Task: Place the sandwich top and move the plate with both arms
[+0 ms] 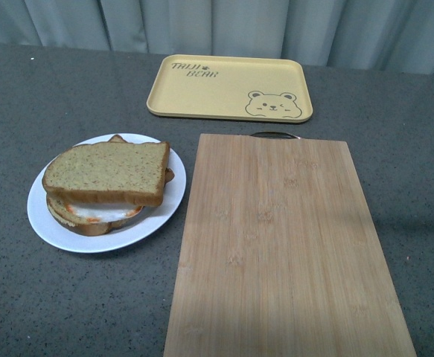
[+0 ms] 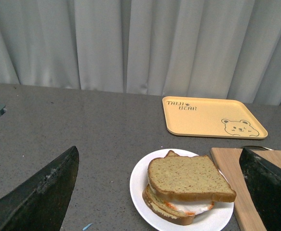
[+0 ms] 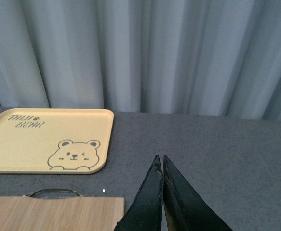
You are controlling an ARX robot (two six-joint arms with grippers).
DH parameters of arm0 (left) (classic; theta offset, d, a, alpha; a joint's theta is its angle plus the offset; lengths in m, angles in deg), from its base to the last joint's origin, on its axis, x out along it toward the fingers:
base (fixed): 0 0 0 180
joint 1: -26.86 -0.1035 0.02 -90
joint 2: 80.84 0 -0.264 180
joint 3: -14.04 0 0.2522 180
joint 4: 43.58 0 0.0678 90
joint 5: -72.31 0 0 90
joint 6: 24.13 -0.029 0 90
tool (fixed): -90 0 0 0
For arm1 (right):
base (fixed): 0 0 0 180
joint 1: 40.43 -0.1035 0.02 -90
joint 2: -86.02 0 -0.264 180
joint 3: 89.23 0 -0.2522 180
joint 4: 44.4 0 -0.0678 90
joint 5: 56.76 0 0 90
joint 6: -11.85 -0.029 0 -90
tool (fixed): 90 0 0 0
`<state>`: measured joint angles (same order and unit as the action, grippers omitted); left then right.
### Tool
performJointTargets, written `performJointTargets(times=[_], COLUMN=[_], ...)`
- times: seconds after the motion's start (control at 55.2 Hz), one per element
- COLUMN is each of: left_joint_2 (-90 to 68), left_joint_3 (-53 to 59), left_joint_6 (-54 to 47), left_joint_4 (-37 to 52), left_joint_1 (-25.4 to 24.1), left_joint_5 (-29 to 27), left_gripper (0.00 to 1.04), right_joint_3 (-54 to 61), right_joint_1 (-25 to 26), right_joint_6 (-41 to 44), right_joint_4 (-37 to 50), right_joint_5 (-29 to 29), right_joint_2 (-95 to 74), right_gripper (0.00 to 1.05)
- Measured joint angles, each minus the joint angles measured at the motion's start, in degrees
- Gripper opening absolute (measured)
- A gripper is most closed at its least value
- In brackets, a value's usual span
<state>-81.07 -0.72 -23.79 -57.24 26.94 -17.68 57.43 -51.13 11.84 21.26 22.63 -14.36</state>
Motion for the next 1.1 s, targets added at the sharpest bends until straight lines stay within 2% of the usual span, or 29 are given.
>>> performJointTargets(times=[0.127,0.38,0.471,0.525,0.597,1.104], left_joint_2=[0.0,0.0,0.0,0.0,0.0,0.0], left_joint_3=[0.0,0.0,0.0,0.0,0.0,0.0], left_joint_6=[0.0,0.0,0.0,0.0,0.0,0.0], left_joint_4=[0.0,0.0,0.0,0.0,-0.02,-0.02], left_joint_1=[0.0,0.0,0.0,0.0,0.0,0.0], left_joint_5=[0.0,0.0,0.0,0.0,0.0,0.0], left_gripper=[0.98,0.98,0.98,0.98,0.98,0.98], right_joint_3=[4.83,13.49,15.56,15.63,16.04,19.32], right_joint_1=[1.68,5.27,6.47,8.85,10.19,10.56], right_joint_6=[0.0,0.0,-0.02,0.0,-0.02,-0.02], right_joint_4=[-1.51,-9.79,-15.3,-21.49,-25.68,-48.94], right_joint_5=[1.81,5.27,6.67,10.03,10.25,10.56], right_joint_2=[7.04,23.3,30.84,36.26,41.72,69.44], right_gripper=[0.01,0.01,0.01,0.01,0.01,0.01])
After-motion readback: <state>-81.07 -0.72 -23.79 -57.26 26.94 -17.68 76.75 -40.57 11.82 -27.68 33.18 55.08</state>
